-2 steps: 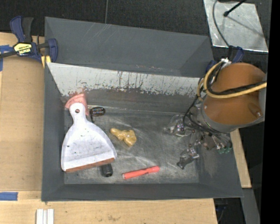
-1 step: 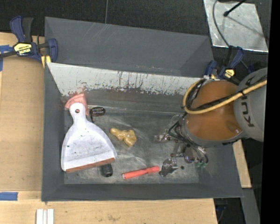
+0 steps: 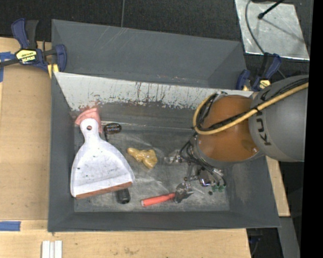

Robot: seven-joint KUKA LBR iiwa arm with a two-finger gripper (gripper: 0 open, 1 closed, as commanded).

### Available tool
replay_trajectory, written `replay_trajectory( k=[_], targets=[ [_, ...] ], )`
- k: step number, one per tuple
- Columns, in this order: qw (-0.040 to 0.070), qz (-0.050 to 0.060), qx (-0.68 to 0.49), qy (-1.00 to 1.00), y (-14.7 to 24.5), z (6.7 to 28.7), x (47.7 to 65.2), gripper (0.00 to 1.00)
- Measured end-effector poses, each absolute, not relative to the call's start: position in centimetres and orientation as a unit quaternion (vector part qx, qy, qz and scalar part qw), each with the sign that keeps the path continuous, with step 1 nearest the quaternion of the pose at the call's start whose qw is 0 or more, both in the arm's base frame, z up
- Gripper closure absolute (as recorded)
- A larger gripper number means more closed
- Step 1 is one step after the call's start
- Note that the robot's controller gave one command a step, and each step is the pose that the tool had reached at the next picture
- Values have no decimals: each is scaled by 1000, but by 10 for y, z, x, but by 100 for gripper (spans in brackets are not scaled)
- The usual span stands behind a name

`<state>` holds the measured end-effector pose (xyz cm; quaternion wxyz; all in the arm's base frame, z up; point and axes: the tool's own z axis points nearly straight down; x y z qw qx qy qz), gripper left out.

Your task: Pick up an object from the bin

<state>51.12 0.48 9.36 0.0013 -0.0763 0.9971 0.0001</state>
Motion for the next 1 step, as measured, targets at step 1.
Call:
replay_trajectory(
  k=[1],
  targets=[
    [2,0,-198,980,32,77,496,0]
  ],
)
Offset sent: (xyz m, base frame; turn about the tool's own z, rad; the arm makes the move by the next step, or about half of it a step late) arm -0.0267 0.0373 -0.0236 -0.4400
